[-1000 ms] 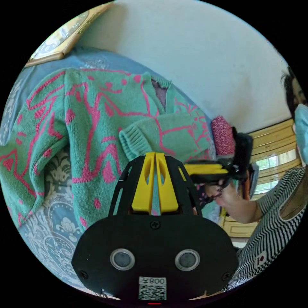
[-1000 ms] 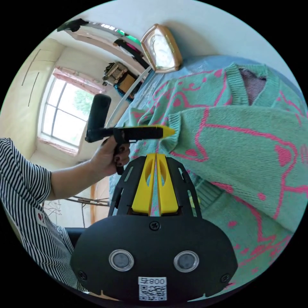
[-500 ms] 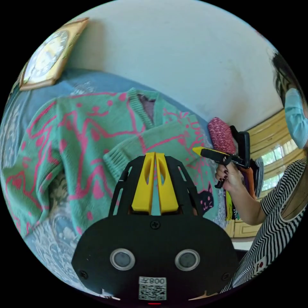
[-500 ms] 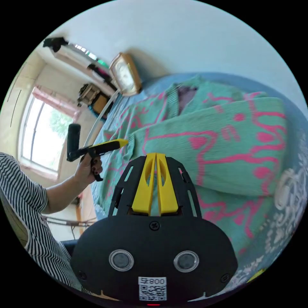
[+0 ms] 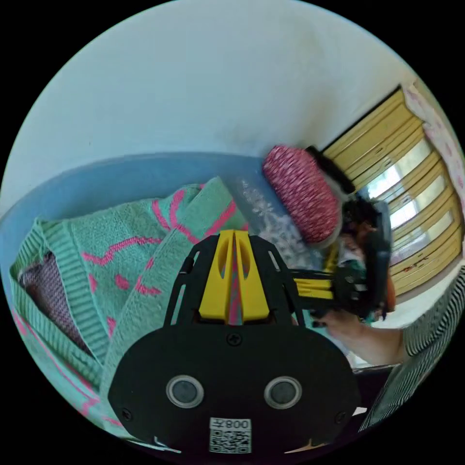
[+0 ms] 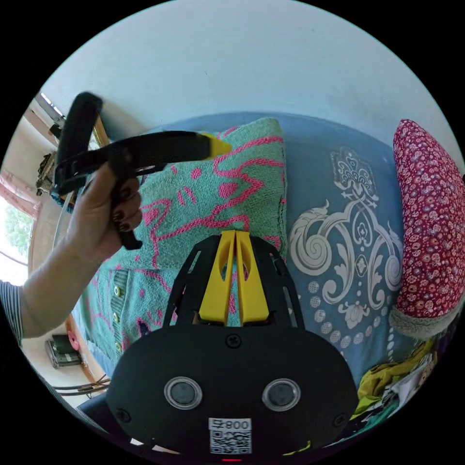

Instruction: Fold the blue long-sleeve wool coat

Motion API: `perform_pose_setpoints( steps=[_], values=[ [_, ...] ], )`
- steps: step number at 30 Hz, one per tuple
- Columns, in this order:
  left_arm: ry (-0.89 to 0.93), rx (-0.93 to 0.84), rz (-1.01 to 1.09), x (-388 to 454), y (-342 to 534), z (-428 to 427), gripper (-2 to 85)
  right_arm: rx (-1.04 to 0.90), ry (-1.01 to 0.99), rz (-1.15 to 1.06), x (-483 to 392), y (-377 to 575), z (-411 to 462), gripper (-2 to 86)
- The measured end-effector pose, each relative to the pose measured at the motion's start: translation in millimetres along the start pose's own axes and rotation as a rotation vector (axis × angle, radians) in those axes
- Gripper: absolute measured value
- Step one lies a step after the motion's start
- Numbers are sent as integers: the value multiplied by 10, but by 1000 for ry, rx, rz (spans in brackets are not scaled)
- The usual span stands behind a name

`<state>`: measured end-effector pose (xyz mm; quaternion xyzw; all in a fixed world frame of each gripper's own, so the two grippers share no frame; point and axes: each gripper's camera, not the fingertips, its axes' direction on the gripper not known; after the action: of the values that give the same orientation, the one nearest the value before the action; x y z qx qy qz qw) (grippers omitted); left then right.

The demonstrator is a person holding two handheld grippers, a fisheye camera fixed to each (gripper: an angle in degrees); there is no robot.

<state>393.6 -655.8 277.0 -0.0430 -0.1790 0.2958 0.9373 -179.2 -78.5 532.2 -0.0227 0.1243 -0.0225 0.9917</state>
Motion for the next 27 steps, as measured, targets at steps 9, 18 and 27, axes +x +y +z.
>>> perform_pose_setpoints(
  steps=[9, 18, 27],
  values=[
    [-50, 46, 9, 68, -116, 130, 1, 35, -2, -20, -40, 131, -170, 1],
    [6, 97, -22, -64, 740, -112, 2, 28, -109, 34, 35, 102, -351, 1],
    [95, 108, -300, -546, 2631, -453, 2, -36, -186, 56, 3, 19, -166, 1]
  ],
)
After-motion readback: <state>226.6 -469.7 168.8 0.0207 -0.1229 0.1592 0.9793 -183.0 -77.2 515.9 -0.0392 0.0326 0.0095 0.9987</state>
